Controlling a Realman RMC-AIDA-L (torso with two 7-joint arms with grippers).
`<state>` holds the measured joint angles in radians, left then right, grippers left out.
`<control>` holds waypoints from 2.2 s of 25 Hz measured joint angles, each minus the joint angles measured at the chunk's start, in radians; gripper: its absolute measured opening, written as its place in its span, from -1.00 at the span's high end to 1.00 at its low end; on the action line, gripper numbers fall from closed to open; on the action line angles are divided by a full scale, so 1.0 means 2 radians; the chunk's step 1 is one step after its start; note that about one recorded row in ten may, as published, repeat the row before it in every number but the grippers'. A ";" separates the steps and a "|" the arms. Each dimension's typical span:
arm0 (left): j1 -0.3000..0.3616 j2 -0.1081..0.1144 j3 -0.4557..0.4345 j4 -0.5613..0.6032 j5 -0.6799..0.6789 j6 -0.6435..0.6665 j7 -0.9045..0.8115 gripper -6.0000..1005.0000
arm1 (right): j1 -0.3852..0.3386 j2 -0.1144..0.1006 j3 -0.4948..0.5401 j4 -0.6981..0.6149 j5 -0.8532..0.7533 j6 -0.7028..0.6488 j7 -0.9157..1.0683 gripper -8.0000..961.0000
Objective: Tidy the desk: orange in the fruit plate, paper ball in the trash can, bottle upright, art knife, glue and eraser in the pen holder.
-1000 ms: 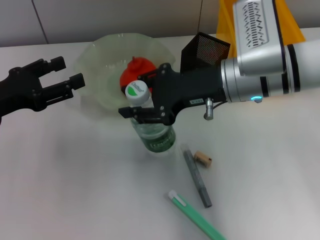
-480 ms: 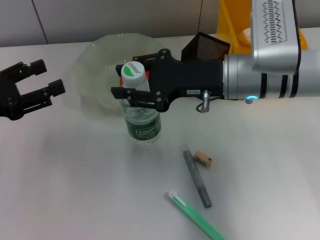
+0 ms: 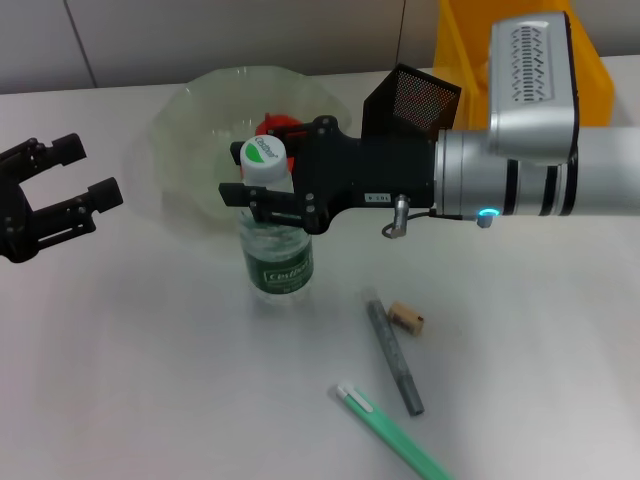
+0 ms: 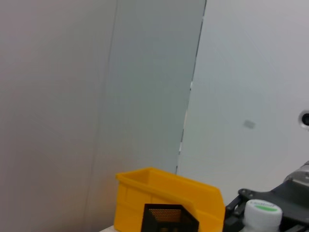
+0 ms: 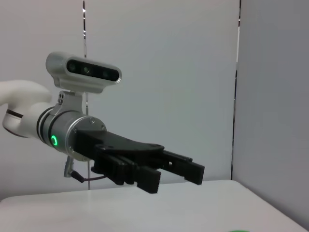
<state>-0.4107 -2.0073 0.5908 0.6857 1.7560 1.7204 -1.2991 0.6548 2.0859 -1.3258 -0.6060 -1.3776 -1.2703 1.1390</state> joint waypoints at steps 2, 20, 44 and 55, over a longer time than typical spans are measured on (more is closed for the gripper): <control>0.001 -0.001 0.000 0.000 0.000 0.004 0.000 -0.59 | 0.001 0.000 -0.004 0.003 0.000 0.000 0.000 0.11; 0.005 -0.005 0.005 -0.004 0.004 0.009 0.014 -0.58 | -0.001 0.001 -0.030 0.018 0.005 0.005 -0.034 0.11; 0.002 -0.006 0.004 -0.005 0.004 0.004 0.013 -0.56 | -0.009 0.001 -0.027 0.029 0.005 0.000 -0.036 -0.10; 0.001 -0.006 0.005 -0.005 0.004 0.008 0.012 -0.56 | -0.027 -0.001 -0.030 0.012 0.005 -0.002 -0.026 -0.34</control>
<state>-0.4081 -2.0187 0.5998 0.6764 1.7640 1.7356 -1.2744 0.6000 2.0841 -1.3861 -0.5813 -1.3679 -1.2747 1.0871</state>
